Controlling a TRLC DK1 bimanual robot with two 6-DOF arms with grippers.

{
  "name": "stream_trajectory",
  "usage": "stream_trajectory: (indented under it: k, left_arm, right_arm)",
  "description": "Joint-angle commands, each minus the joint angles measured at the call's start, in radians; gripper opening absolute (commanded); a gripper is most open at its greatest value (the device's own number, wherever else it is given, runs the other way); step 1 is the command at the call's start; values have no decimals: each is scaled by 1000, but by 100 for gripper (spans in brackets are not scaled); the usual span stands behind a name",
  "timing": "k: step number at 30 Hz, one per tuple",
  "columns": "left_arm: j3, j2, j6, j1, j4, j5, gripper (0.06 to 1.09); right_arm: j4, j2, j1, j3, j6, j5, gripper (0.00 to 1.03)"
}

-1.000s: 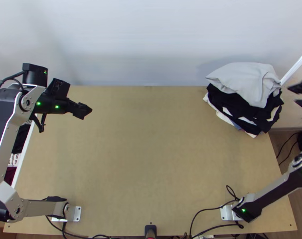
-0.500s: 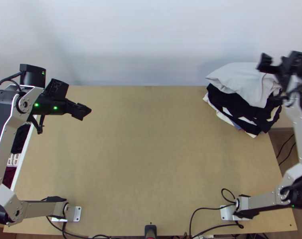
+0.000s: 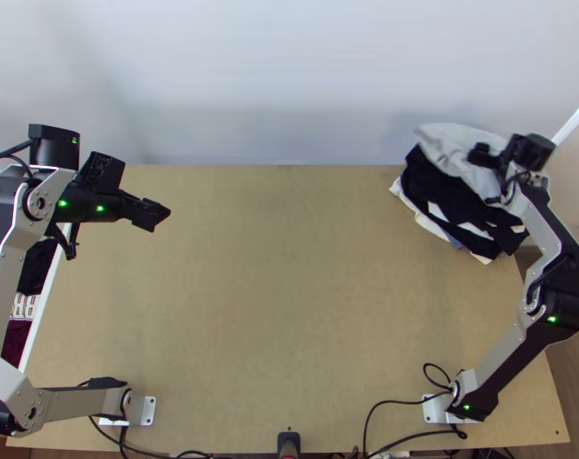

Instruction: Fold the t-shirt

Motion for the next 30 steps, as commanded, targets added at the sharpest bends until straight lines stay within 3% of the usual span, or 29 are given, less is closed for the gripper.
stream_trajectory:
  k: [1,7,19,26,30]
  left_arm:
    - [20,-24,-1,6,-16,-4,104]
    - [14,-23,-12,1,-15,-4,104]
    - [20,-43,-14,6,-22,-4,104]
    - [17,-56,-14,17,-26,-4,104]
    - [12,-64,-14,26,-26,-4,104]
  right_arm:
    - [1,-1,-55,-137,-10,40,98]
    - [97,-81,-69,-284,-29,40,98]
    - [90,-262,75,-89,-41,95,98]
    - [232,-187,206,-89,-135,143,98]
    - [285,-72,218,-88,-176,164,98]
